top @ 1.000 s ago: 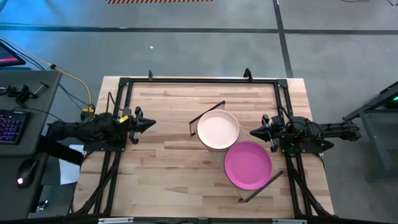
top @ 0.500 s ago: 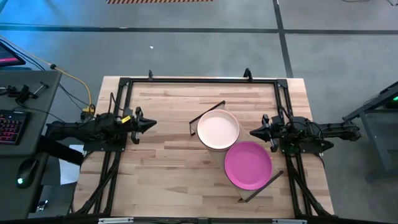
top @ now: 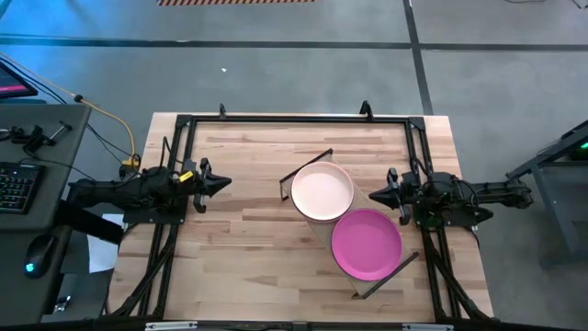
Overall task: Place and stack plates onto a shelf
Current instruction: Return to Home Position
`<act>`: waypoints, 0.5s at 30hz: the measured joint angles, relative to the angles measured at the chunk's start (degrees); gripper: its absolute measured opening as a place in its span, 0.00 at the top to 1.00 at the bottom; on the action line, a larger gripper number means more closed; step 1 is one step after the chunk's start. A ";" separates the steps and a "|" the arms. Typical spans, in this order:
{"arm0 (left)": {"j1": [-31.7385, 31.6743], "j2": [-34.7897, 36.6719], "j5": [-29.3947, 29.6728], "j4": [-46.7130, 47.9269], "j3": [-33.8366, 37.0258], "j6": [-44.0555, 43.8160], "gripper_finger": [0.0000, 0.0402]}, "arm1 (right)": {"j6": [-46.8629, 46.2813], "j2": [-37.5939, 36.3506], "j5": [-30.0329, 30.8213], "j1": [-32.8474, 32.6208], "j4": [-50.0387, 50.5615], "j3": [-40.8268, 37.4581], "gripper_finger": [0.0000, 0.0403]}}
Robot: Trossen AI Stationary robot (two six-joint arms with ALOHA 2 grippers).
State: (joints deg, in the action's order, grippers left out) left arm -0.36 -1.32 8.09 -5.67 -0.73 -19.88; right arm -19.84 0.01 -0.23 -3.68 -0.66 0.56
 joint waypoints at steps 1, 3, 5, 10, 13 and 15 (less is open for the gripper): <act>0.00 0.00 0.01 0.00 0.00 -0.01 1.00 | 3.18 0.00 0.01 0.16 0.01 0.00 1.00; 0.00 0.00 0.01 0.00 0.00 0.02 1.00 | 13.06 0.00 0.30 0.72 -0.01 0.00 1.00; 0.00 0.00 0.01 0.00 0.00 -0.01 1.00 | 23.84 0.00 0.81 1.39 -0.05 0.00 1.00; 0.00 0.00 0.01 0.00 0.00 0.00 1.00 | 30.11 0.00 1.20 2.32 -0.07 0.00 1.00; 0.00 0.00 0.01 0.00 0.00 0.00 1.00 | 26.44 0.00 1.03 2.32 -0.05 0.00 1.00; 0.00 0.00 0.01 0.00 0.00 0.00 1.00 | 25.98 0.00 0.79 2.32 -0.03 0.00 1.00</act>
State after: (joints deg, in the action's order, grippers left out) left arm -0.36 -1.32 8.10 -5.67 -0.73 -19.88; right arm 6.14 0.01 0.56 -1.37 -0.69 0.56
